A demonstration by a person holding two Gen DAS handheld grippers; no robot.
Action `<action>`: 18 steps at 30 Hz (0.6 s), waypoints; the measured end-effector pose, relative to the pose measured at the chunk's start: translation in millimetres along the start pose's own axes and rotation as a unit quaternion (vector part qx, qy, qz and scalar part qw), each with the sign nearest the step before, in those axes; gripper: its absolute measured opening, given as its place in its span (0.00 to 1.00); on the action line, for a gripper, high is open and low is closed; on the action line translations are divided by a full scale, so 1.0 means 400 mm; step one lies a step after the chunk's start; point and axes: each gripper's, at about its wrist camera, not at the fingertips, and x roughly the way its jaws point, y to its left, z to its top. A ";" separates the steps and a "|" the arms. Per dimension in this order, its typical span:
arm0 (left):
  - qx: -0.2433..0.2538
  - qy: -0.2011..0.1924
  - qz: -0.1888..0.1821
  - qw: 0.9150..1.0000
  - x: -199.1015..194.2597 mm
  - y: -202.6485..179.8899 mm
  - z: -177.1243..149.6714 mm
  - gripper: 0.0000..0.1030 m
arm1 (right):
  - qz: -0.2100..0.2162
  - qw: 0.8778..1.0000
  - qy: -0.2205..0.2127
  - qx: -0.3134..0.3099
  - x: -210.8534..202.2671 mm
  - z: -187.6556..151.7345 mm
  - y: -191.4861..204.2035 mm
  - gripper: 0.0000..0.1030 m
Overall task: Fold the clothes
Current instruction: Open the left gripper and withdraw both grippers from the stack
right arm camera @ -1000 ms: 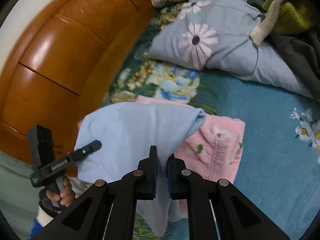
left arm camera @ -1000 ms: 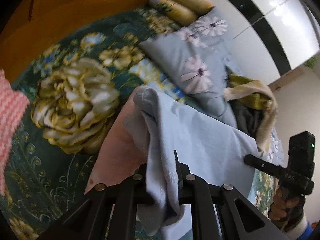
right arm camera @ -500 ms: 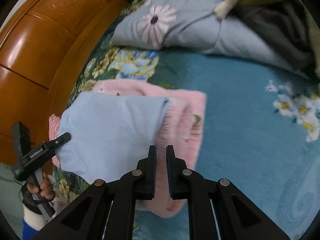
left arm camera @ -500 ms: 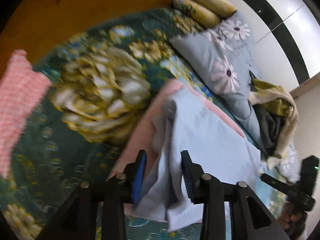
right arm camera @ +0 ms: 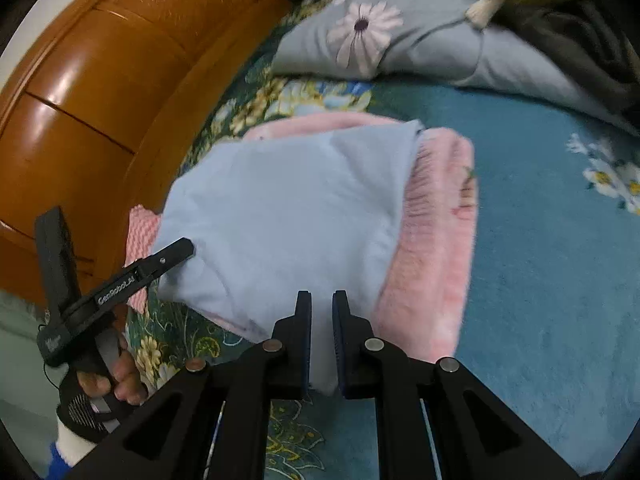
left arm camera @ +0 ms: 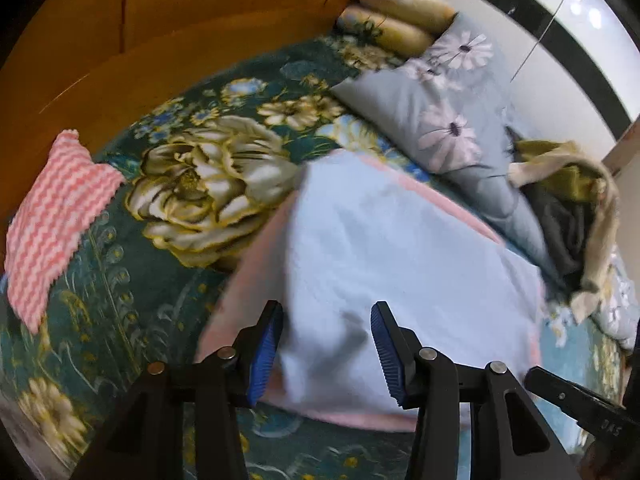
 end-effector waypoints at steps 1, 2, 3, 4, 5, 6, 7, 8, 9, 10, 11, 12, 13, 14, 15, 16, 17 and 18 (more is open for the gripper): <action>0.000 0.000 -0.002 1.000 -0.008 -0.010 -0.022 0.48 | -0.001 1.000 -0.008 0.005 -0.010 -0.017 -0.001 0.10; 0.000 0.000 -0.002 1.000 -0.018 -0.021 -0.049 0.48 | 0.002 1.000 -0.009 0.012 -0.012 -0.036 0.000 0.10; -0.001 0.000 -0.001 1.000 -0.022 -0.028 -0.062 0.48 | 0.005 1.000 -0.010 0.019 -0.013 -0.055 0.000 0.11; -0.002 0.003 0.003 1.000 -0.025 -0.035 -0.077 0.48 | 0.007 1.000 -0.010 0.025 -0.014 -0.073 0.001 0.13; -0.004 0.007 0.006 1.000 -0.027 -0.041 -0.092 0.48 | 0.005 1.000 -0.008 0.019 -0.012 -0.080 0.004 0.22; -0.011 0.020 0.000 1.000 -0.026 -0.042 -0.107 0.48 | 0.003 1.000 -0.005 0.014 -0.009 -0.088 0.007 0.33; -0.014 0.027 -0.005 1.000 -0.029 -0.047 -0.118 0.48 | 0.001 1.000 -0.003 0.009 -0.006 -0.095 0.010 0.36; -0.017 0.035 -0.008 0.999 -0.028 -0.046 -0.129 0.48 | -0.001 1.000 -0.001 0.004 -0.004 -0.102 0.014 0.40; -0.016 0.037 0.001 0.999 -0.032 -0.049 -0.140 0.50 | -0.003 1.000 0.001 -0.002 -0.001 -0.109 0.017 0.42; -0.015 0.039 0.010 0.999 -0.036 -0.051 -0.151 0.52 | -0.004 1.000 0.004 -0.007 0.001 -0.117 0.020 0.43; -0.016 0.036 0.017 0.999 -0.042 -0.053 -0.158 0.57 | -0.006 1.000 0.006 -0.012 0.004 -0.124 0.023 0.46; -0.016 0.032 0.024 0.999 -0.048 -0.054 -0.166 0.64 | -0.008 1.000 0.008 -0.018 0.006 -0.131 0.026 0.50; -0.016 0.028 0.031 0.999 -0.054 -0.056 -0.173 0.67 | -0.010 1.000 0.010 -0.023 0.009 -0.138 0.030 0.52; -0.016 0.025 0.038 0.999 -0.060 -0.057 -0.180 0.72 | -0.012 0.999 0.013 -0.028 0.012 -0.146 0.033 0.58; -0.020 0.020 0.042 0.999 -0.064 -0.056 -0.185 0.76 | -0.014 0.999 0.015 -0.033 0.014 -0.153 0.036 0.63; -0.024 0.016 0.046 0.999 -0.068 -0.055 -0.190 0.77 | -0.016 0.999 0.017 -0.039 0.017 -0.160 0.039 0.65; -0.024 0.014 0.049 0.998 -0.068 -0.057 -0.191 0.80 | -0.018 0.999 0.019 -0.043 0.018 -0.167 0.041 0.69; -0.024 0.012 0.053 0.998 -0.067 -0.058 -0.192 0.82 | -0.018 0.999 0.017 -0.042 0.012 -0.171 0.039 0.76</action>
